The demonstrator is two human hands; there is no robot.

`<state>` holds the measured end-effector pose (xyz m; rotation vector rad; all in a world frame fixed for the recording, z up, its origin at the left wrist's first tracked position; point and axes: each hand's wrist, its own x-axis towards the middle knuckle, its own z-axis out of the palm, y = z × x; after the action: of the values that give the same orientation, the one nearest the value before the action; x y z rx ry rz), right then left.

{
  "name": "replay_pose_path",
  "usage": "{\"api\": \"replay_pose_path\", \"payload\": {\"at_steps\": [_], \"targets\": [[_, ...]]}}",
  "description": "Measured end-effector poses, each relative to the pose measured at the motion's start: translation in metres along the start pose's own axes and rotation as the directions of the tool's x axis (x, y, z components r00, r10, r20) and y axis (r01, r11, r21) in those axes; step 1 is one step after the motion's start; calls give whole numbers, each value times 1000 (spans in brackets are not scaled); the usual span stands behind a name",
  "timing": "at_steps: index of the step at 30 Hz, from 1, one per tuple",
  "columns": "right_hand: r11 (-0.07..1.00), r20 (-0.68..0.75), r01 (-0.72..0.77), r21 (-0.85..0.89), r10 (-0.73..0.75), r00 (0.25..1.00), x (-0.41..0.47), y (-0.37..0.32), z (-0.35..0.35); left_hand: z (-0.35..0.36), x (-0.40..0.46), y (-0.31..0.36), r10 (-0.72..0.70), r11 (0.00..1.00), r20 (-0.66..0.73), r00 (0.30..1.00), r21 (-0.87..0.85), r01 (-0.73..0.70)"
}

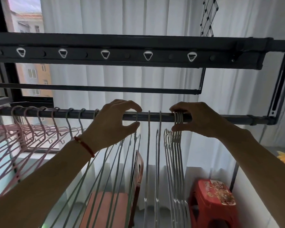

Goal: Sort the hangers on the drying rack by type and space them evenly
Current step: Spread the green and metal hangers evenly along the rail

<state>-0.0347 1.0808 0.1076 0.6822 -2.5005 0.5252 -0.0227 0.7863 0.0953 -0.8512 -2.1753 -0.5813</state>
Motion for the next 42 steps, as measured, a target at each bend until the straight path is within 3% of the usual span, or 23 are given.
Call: {"api": "replay_pose_path", "payload": {"at_steps": [19,27,42], "targets": [[996,-57,79,-37,-81,995,2,-6,7,15,-3,11,9,997,4,1000,-74,-8],[993,-58,106,-60,-109,992,5,-9,11,25,4,12,20,1000,-3,1000,5,-20],[1000,19,12,-3,-12,1000,-6,4,-4,39,21,16,54,999,-13,998,-1,-54]]}}
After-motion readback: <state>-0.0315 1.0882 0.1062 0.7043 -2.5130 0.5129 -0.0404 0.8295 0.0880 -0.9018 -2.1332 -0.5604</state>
